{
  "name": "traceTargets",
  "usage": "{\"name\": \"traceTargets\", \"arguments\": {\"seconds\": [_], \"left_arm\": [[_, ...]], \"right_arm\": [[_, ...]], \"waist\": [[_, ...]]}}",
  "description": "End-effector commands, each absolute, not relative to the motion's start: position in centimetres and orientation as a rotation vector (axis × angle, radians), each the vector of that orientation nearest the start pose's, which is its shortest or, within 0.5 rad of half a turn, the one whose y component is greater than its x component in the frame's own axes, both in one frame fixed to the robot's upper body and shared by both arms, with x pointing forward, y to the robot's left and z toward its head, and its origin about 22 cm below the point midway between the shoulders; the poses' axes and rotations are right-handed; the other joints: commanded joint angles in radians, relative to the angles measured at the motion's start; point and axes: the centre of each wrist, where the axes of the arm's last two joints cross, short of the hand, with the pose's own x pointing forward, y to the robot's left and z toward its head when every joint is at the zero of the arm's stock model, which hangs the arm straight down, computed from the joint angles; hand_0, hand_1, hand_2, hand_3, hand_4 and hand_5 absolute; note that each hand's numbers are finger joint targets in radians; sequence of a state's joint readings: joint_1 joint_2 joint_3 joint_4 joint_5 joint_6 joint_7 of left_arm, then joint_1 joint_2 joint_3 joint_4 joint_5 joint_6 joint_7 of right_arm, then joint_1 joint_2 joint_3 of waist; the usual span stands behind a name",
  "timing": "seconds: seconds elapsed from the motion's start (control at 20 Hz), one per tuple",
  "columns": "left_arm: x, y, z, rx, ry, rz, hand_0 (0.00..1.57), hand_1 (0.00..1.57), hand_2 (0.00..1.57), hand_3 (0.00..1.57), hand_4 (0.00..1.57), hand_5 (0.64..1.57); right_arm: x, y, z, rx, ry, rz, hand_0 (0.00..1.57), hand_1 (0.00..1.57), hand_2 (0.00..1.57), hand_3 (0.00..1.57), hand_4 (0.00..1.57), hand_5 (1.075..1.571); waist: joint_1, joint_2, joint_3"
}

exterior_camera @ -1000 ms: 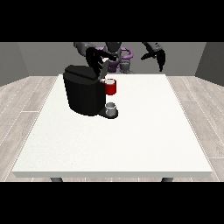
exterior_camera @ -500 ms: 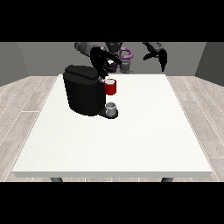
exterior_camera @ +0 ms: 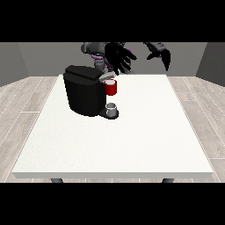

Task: Insert the coffee pod into the coffee machine and close the lid

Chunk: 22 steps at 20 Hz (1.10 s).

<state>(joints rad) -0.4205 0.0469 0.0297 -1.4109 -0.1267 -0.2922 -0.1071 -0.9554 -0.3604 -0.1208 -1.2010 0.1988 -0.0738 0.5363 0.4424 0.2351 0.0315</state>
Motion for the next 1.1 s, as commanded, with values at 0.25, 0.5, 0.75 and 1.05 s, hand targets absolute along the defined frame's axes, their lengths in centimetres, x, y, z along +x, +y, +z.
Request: {"name": "traceTargets", "arguments": {"seconds": [0.25, 0.5, 0.75, 1.05], "left_arm": [[34.5, 19.0, 11.6, -0.227, -1.942, -0.553, 0.00, 0.00, 0.00, 0.00, 0.38, 1.571], [35.0, 20.1, 11.2, -0.233, -1.935, -0.531, 0.00, 0.00, 0.00, 0.00, 0.22, 1.571], [34.4, 19.9, 10.7, -0.186, -1.953, -0.516, 0.00, 0.00, 0.00, 0.00, 0.30, 1.571], [33.8, 21.3, 9.5, -0.185, -1.916, -0.471, 0.00, 0.00, 0.00, 0.00, 0.34, 1.571]], "right_arm": [[40.6, -17.3, 30.0, -0.377, -1.986, 0.352, 0.00, 0.00, 0.00, 0.00, 0.00, 1.571], [41.1, -13.8, 30.4, -0.297, -2.001, 0.363, 0.00, 0.00, 0.00, 0.00, 0.00, 1.571], [42.1, -14.9, 31.3, -0.242, -2.025, 0.392, 0.00, 0.00, 0.00, 0.00, 0.00, 1.571], [41.9, -11.0, 26.6, -0.120, -2.072, 0.455, 0.00, 0.00, 0.00, 0.00, 0.00, 1.571]], "waist": [[0.114, 0.108, -0.0316], [0.102, 0.137, -0.0321], [0.054, 0.147, -0.0319], [0.009, 0.082, -0.0316]]}}
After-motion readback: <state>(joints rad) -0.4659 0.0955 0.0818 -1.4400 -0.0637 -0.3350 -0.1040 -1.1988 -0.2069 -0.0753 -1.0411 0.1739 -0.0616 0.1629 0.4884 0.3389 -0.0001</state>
